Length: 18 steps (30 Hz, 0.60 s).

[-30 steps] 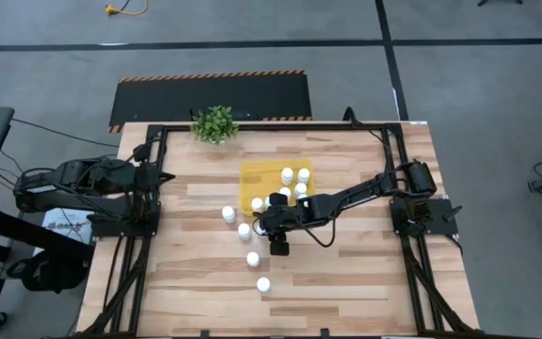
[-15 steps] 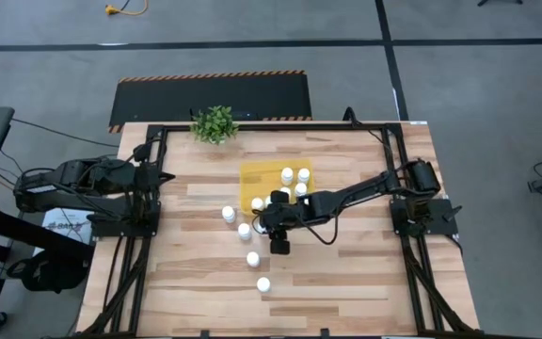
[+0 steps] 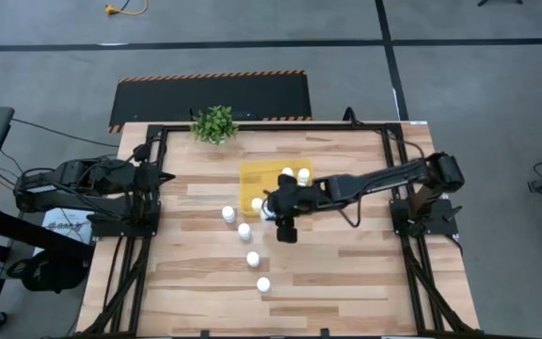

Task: Pick and place pill bottles into a basket
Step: Put the white medicine bottle into the yellow bin

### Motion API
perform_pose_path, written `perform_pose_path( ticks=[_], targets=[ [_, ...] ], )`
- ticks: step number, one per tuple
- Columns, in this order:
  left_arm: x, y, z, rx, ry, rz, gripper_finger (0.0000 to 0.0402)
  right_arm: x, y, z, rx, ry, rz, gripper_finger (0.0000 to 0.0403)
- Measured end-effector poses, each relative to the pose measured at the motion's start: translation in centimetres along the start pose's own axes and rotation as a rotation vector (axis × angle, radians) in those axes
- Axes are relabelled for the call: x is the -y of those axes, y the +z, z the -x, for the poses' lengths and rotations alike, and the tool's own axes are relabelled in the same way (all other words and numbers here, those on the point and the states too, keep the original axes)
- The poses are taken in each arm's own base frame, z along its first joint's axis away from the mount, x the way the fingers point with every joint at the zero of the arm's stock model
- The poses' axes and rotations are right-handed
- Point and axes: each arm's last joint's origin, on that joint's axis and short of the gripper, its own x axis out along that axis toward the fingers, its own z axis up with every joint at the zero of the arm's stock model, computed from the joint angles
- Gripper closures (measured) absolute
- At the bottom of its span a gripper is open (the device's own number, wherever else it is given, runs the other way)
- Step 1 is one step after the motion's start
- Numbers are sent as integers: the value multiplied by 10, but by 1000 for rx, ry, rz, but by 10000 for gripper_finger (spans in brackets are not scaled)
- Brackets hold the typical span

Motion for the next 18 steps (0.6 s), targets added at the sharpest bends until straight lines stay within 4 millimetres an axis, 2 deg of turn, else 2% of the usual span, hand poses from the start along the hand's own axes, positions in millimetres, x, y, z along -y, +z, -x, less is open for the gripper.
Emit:
perform_pose_path(
  ticks=[8,14,18],
  targets=[
    [0,0,0,0,0,0,401,28,8,23,57,-51,-22,243],
    [0,0,0,0,0,0,401,57,8,25,62,-107,-39,255],
    [0,0,0,0,0,0,401,77,7,24,71,-125,-60,246]
  ],
)
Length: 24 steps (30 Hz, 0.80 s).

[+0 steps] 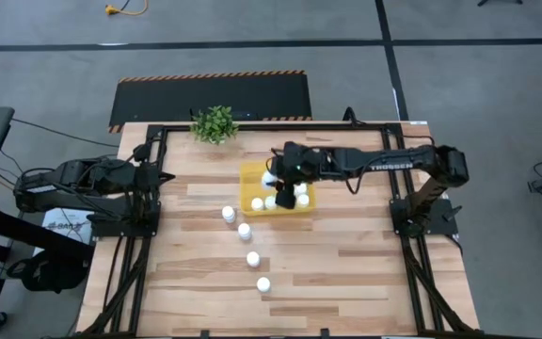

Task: Pick and place pill bottles into a basket
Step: Put the white medicine bottle into the yellow bin

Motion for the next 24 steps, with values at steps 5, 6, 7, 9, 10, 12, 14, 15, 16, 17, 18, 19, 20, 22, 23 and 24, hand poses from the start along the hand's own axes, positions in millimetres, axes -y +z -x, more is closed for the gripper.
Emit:
perform_pose_path(
  ticks=[5,6,7,9,10,12,14,15,16,17,18,19,20,22,23,24],
  targets=[
    [0,0,0,0,0,0,401,16,-8,-16,-41,17,-23,246],
    [0,0,0,0,0,0,401,18,-9,-21,-35,14,-27,249],
    [0,0,0,0,0,0,401,20,-6,-27,-14,9,-29,251],
    [0,0,0,0,0,0,401,23,-15,-34,-66,8,-35,254],
    [0,0,0,0,0,0,401,25,-17,-40,-67,4,-38,254],
    [0,0,0,0,0,0,401,27,-18,-51,-57,2,-37,250],
    [0,0,0,0,0,0,401,29,-22,-58,-73,-2,-40,245],
    [0,0,0,0,1,0,401,30,-23,-63,-67,-5,-41,245],
    [0,0,0,0,1,0,401,30,-25,-68,-72,-5,-41,245],
    [0,0,0,0,1,0,401,30,-28,-72,-85,-4,-40,246],
    [0,0,0,0,1,0,401,29,-30,-76,-93,-3,-38,249],
    [0,0,0,0,1,0,401,29,-32,-80,-94,-2,-35,251],
    [0,0,0,0,1,0,401,29,-33,-83,-94,-3,-34,253],
    [0,0,0,0,1,0,401,28,-37,-89,-106,-1,-33,254],
    [0,0,0,0,1,0,401,27,-39,-93,-118,0,-31,253],
    [0,0,0,0,1,0,401,25,-42,-96,-130,3,-29,250]
  ],
)
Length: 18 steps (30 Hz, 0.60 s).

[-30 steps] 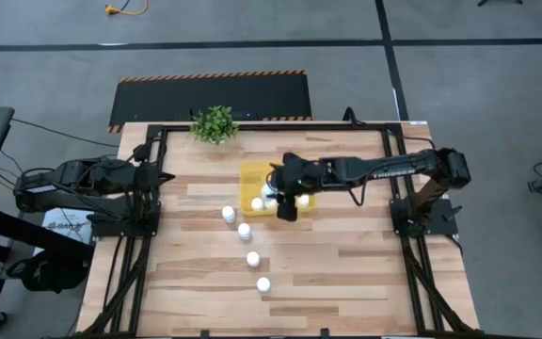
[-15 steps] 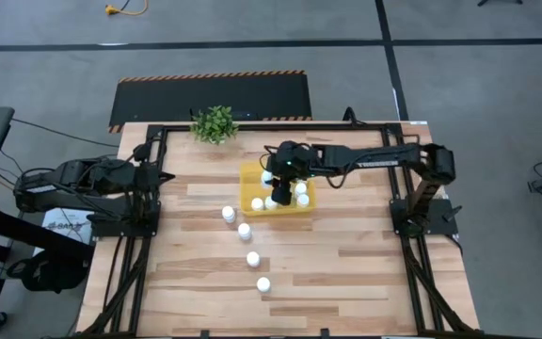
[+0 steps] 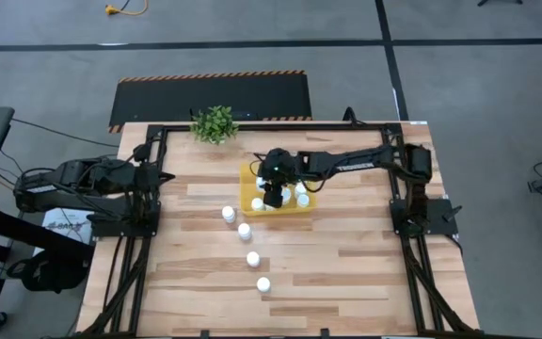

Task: Pick and place pill bottles into a basket
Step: Put the white medicine bottle into the yellow bin

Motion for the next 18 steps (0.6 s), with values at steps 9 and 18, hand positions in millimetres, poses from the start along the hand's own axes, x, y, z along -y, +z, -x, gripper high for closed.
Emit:
perform_pose_path(
  ticks=[9,18],
  targets=[
    [0,0,0,0,0,0,401,-11,-4,-8,-22,20,44,253],
    [0,0,0,0,0,0,401,-13,-11,-10,-53,19,57,246]
  ],
)
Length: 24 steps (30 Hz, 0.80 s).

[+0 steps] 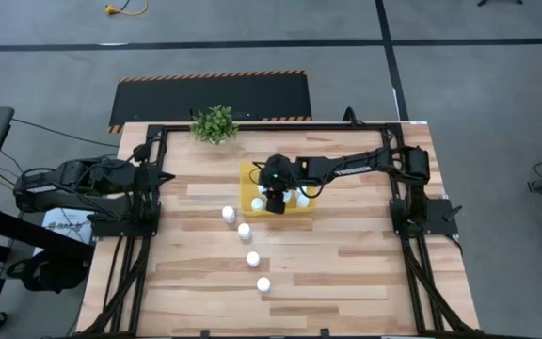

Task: Pick and place pill bottles into a basket
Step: Put the white medicine bottle into the yellow bin

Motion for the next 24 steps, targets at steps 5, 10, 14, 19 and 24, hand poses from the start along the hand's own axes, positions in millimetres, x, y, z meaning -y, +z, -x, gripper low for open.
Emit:
perform_pose_path(
  ticks=[5,10,14,19,24],
  targets=[
    [0,0,0,0,0,0,401,-1,-5,-2,-15,2,0,250],
    [0,0,0,0,0,0,401,0,-5,-2,-12,1,0,232],
    [0,0,0,0,0,0,401,0,-5,-2,-12,1,6,222],
    [0,0,0,0,0,0,401,0,-5,-2,-12,1,28,217],
    [0,0,0,0,0,0,401,0,-5,-2,-12,1,31,217]
  ],
)
